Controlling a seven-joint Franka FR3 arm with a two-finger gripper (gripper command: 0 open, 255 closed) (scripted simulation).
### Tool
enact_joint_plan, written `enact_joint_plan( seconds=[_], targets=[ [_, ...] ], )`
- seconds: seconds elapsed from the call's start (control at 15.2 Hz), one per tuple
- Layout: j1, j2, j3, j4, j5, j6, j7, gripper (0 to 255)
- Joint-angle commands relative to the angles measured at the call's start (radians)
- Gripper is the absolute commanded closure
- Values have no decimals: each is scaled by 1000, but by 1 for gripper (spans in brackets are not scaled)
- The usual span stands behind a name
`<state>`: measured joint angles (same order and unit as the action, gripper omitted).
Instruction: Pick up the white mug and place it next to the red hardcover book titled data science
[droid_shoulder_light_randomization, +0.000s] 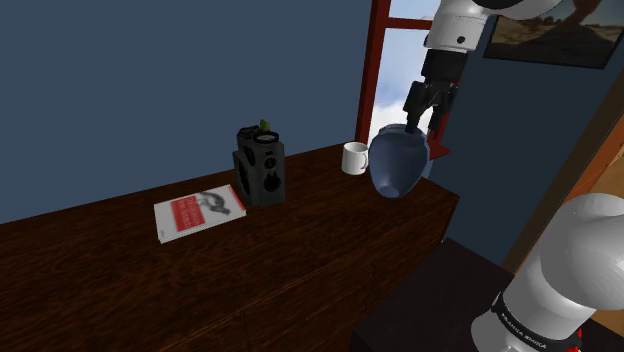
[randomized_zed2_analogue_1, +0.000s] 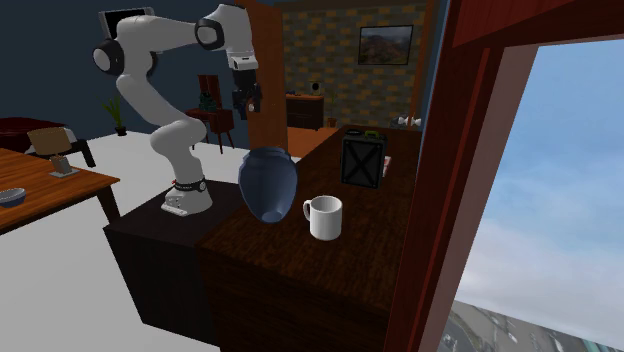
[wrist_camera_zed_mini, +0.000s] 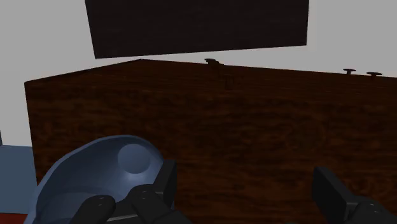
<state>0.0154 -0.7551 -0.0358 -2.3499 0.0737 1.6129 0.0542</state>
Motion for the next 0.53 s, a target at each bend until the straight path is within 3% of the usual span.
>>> enact_joint_plan(
  seconds=[0.0,0.46],
  targets=[
    [0,0,0,0,0,0,0,0],
    [-14,223,-39,37,-33,187,-58,0]
  ],
)
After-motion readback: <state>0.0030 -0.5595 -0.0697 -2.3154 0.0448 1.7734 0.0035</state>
